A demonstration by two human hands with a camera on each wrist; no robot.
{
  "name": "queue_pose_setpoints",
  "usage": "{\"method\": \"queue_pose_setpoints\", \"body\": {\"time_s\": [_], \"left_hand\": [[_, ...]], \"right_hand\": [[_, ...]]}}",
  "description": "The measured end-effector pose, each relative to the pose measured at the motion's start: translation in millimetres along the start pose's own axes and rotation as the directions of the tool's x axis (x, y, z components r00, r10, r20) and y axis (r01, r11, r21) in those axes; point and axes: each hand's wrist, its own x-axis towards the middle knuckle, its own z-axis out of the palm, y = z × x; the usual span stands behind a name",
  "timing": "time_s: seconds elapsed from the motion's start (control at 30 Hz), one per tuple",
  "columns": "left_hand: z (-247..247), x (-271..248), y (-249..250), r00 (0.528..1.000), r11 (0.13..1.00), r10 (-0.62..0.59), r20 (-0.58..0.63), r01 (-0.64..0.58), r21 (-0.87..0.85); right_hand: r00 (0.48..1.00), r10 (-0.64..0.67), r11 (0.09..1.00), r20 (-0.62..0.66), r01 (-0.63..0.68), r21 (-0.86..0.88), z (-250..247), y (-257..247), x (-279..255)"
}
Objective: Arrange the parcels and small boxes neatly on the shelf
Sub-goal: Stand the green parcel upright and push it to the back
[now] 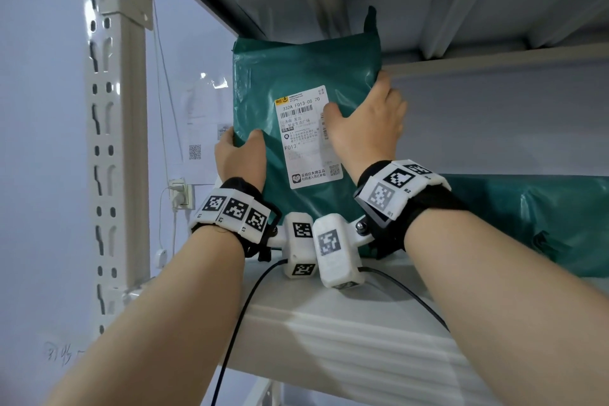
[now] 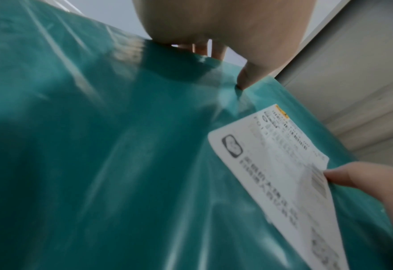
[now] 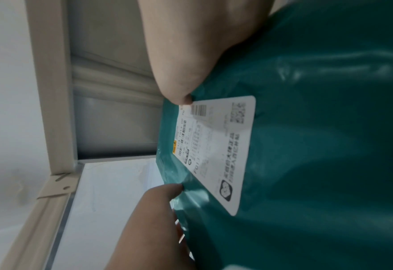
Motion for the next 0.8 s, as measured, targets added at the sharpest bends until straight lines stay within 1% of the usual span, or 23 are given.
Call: {"method": "queue_pose_setpoints", "body": {"time_s": [0.3, 0.5, 0.57, 0.7, 0.8], "left_hand": [[0.7, 0.6, -0.5, 1.000, 1.000, -0.005, 0.009, 0.005, -0.011], [0.1, 0.7, -2.3, 1.000, 0.999, 0.006, 0.005, -0.006, -0.034], [-0.3, -0.6, -3.0, 1.000, 0.999, 0.005, 0.004, -0.005, -0.037], [-0.5, -4.1, -0.7, 0.998, 0.995, -0.058, -0.030, 0.055, -0.084], [3.1, -5.3, 10.2, 0.995, 0.998, -0.051, -0.081, 0.047, -0.052]], "right_hand": [[1.000, -0.010, 1.000, -0.022, 0.010, -0.014, -0.3, -0.4, -1.5], [0.999, -0.039, 0.998, 0.004, 0.039, -0.041, -1.5, -0.7, -4.0], [1.000, -0.031, 0.999, 0.002, 0.031, -0.029, -2.1, -0.1, -3.8], [1.000, -0.005, 1.000, -0.017, 0.005, 0.005, -7.3, -6.4, -3.9], [1.000, -0.015, 1.000, -0.014, 0.015, -0.021, -14.3, -13.2, -3.5]]}}
